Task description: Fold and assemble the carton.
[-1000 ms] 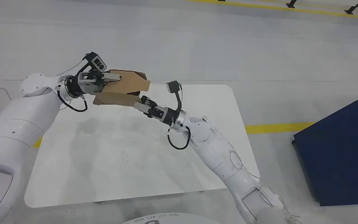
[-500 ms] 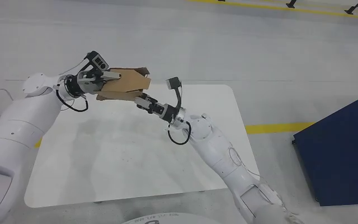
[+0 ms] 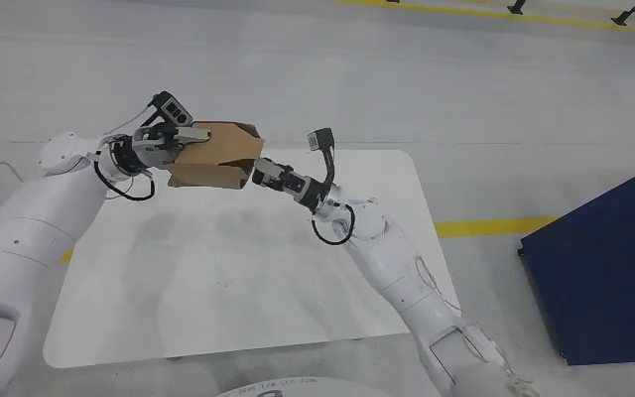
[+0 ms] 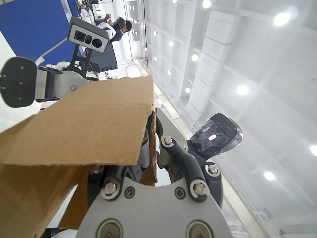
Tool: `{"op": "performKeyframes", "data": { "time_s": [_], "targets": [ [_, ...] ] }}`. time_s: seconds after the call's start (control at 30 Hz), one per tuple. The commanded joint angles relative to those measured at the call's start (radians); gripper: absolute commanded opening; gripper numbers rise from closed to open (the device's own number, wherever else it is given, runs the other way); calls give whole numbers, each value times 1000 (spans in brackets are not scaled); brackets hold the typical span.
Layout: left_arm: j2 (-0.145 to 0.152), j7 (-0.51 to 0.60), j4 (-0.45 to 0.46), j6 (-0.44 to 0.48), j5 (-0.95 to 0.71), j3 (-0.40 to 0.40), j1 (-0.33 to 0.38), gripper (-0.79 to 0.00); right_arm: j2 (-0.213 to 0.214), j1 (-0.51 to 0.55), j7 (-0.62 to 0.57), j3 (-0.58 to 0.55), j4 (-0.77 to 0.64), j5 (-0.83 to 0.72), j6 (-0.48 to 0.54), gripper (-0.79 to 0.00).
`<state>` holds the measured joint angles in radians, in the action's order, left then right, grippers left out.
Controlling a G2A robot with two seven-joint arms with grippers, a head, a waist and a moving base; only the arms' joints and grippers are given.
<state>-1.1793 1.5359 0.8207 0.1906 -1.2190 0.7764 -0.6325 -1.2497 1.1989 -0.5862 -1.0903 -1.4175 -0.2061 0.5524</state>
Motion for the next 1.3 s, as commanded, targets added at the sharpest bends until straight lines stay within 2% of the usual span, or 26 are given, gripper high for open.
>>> {"op": "performKeyframes", "data": {
  "time_s": [0.0, 0.43, 0.57, 1.0, 1.27],
  "targets": [
    [0, 0, 8, -2, 2, -9, -1, -785, -4, -3, 7, 17, -1, 17, -4, 0],
    [-3, 0, 15, 2, 32, -62, 14, -785, -19, -19, 84, 73, 17, 143, -29, 0],
    [-2, 0, 2, 11, 25, -64, 20, -785, -20, -18, 98, 67, 14, 126, -13, 0],
    [7, 0, -10, -4, -59, -35, 11, -785, -13, 8, 18, 19, -13, -48, 63, 0],
    [3, 0, -35, -24, -64, -37, 14, -785, -5, 33, -50, 11, -26, -35, 125, 0]
  ]
}}
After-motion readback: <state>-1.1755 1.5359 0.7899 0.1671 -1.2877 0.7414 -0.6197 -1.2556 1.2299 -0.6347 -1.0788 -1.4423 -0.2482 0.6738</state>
